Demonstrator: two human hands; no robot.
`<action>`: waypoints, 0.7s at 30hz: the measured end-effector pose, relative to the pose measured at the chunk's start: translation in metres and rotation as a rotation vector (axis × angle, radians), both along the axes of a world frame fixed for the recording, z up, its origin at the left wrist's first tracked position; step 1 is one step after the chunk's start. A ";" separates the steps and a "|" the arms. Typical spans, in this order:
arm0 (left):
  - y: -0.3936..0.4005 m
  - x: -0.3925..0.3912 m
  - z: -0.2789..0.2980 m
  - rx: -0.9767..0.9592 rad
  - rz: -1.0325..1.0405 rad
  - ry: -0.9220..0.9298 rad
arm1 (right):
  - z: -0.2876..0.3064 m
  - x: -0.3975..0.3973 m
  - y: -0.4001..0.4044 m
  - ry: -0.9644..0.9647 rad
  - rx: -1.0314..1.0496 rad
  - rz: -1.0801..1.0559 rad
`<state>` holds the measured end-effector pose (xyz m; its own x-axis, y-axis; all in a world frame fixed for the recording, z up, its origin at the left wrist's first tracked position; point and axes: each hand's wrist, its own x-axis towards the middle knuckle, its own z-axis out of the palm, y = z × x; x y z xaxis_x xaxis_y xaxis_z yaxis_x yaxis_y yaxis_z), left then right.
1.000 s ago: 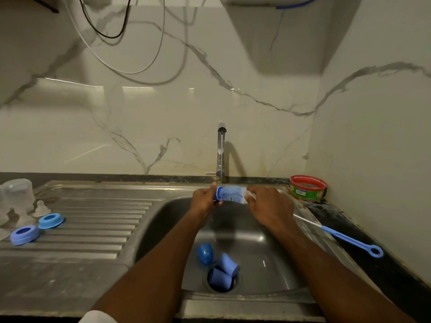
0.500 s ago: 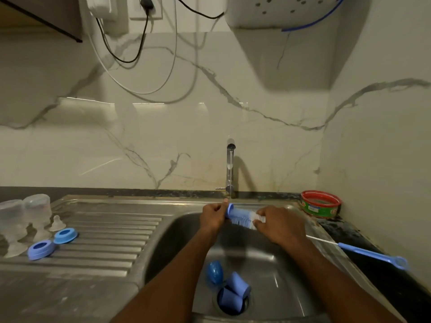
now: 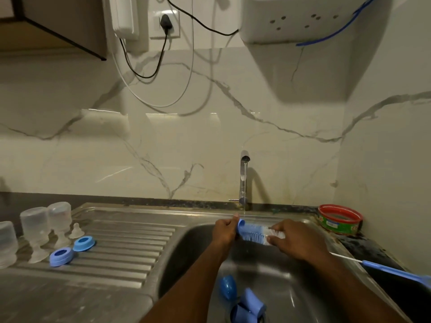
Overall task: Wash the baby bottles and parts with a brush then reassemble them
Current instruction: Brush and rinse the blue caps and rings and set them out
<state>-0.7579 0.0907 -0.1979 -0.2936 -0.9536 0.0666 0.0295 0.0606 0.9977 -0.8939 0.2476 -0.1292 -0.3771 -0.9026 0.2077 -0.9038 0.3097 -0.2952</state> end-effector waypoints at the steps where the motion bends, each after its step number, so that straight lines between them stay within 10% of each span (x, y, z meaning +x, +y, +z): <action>1: 0.001 0.000 -0.001 0.030 -0.035 0.009 | 0.002 0.000 0.002 0.010 -0.039 -0.011; 21: 0.006 -0.001 0.009 -0.053 -0.025 0.129 | 0.006 0.011 0.000 0.099 -0.028 -0.067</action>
<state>-0.7588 0.0969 -0.1885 -0.3029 -0.9403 0.1552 0.1590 0.1108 0.9810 -0.8832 0.2472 -0.1236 -0.4127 -0.8694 0.2719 -0.9066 0.3632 -0.2148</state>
